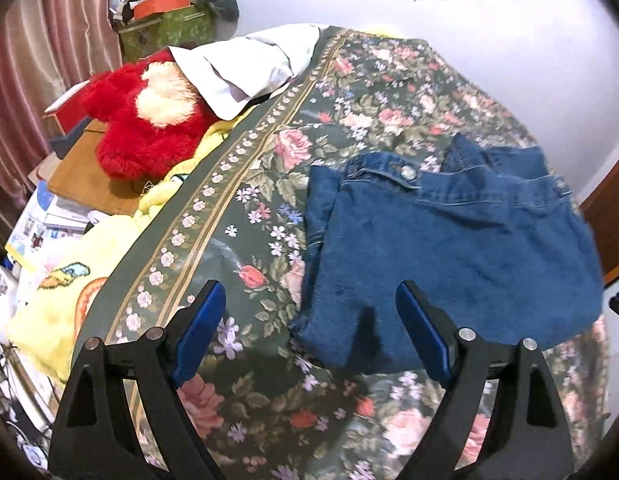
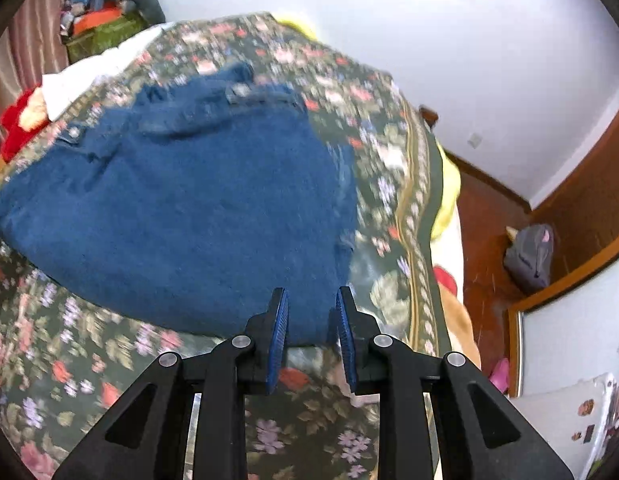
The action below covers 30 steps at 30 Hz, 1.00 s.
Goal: Fold large clothes
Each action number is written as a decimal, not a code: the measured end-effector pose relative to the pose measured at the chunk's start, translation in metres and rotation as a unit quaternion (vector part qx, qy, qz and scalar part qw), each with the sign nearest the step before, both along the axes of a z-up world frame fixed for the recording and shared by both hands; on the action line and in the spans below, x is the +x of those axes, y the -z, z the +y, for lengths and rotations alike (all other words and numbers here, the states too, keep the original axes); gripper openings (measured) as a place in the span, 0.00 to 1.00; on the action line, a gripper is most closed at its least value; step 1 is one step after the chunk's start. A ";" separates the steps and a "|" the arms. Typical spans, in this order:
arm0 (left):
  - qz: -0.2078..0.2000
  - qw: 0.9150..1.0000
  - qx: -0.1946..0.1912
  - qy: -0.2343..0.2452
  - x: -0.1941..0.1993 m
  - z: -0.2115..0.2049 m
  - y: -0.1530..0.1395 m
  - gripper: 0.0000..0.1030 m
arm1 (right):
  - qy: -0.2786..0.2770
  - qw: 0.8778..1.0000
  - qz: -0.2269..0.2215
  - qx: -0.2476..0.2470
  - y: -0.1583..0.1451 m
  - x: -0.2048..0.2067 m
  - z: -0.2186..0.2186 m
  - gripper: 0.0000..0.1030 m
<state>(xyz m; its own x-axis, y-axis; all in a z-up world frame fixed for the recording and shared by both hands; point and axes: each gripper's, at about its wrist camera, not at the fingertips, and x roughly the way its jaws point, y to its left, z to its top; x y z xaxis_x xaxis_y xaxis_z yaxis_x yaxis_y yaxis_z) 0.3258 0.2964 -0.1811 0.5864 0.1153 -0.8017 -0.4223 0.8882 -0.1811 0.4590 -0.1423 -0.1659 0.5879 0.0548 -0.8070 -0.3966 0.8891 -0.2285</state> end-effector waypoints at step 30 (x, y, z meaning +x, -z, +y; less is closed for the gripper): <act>-0.027 0.932 -0.351 -0.085 0.041 -0.047 0.096 0.85 | -0.119 0.991 0.058 0.021 0.081 -0.002 0.109 0.21</act>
<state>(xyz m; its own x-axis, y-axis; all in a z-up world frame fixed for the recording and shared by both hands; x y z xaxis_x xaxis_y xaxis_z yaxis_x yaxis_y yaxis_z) 0.3669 0.2489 -0.2772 0.6495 -0.3324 -0.6838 -0.5189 0.4635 -0.7183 0.4570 -0.0330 -0.2472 0.4570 0.2161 -0.8628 -0.6172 0.7756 -0.1327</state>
